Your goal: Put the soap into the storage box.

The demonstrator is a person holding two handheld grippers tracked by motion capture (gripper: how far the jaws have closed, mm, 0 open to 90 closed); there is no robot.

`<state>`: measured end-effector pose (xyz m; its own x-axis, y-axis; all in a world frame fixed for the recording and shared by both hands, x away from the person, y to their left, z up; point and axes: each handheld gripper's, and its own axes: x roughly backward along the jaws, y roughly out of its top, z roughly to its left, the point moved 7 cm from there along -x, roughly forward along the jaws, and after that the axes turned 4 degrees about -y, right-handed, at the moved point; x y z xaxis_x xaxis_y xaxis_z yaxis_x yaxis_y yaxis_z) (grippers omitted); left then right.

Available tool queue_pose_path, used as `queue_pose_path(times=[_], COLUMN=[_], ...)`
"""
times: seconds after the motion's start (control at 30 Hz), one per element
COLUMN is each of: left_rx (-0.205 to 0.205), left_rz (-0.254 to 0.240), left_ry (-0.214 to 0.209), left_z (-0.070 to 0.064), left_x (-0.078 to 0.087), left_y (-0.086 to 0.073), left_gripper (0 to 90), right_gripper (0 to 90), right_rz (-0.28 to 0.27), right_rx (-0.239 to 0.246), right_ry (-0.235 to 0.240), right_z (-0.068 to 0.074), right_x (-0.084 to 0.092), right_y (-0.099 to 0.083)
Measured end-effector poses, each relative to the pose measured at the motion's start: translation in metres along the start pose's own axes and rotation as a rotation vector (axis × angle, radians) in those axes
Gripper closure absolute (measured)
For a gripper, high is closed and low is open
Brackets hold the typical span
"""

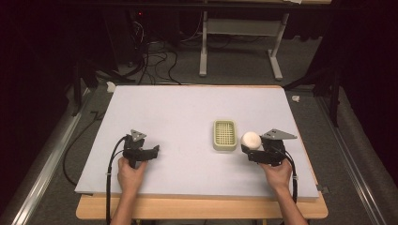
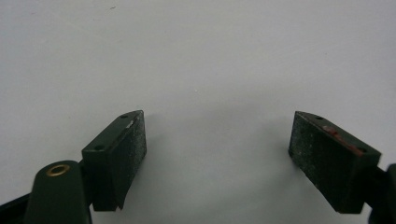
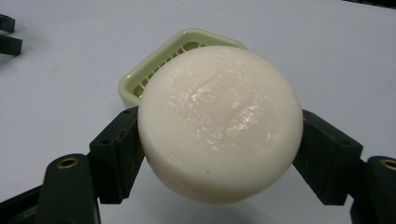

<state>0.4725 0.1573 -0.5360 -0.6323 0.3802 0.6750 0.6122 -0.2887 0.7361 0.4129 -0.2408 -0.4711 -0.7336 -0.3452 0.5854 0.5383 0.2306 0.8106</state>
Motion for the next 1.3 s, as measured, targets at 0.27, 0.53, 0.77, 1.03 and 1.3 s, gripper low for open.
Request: queue_pose_path(times=[0.27,0.53,0.77,1.03,1.3], left_rx=[0.0,0.0,0.0,0.0,0.0], left_rz=[0.0,0.0,0.0,0.0,0.0], left_ry=[0.0,0.0,0.0,0.0,0.0], left_z=[0.0,0.0,0.0,0.0,0.0], left_x=[0.0,0.0,0.0,0.0,0.0], left_y=[0.0,0.0,0.0,0.0,0.0], left_gripper=[19.5,19.5,19.5,19.5,19.6], right_gripper=[24.5,24.5,24.5,24.5,24.5], right_rz=[-0.001,0.003,0.012,0.037,0.076], right_rx=[0.019,0.032,0.028,0.068,0.065], right_ry=[0.032,0.06,0.077,0.066,0.073], right_z=[0.009,0.019,0.023,0.029,0.031], right_x=[-0.002,-0.007,-0.017,-0.029,-0.051], right_y=[0.01,0.02,0.027,0.033,0.038])
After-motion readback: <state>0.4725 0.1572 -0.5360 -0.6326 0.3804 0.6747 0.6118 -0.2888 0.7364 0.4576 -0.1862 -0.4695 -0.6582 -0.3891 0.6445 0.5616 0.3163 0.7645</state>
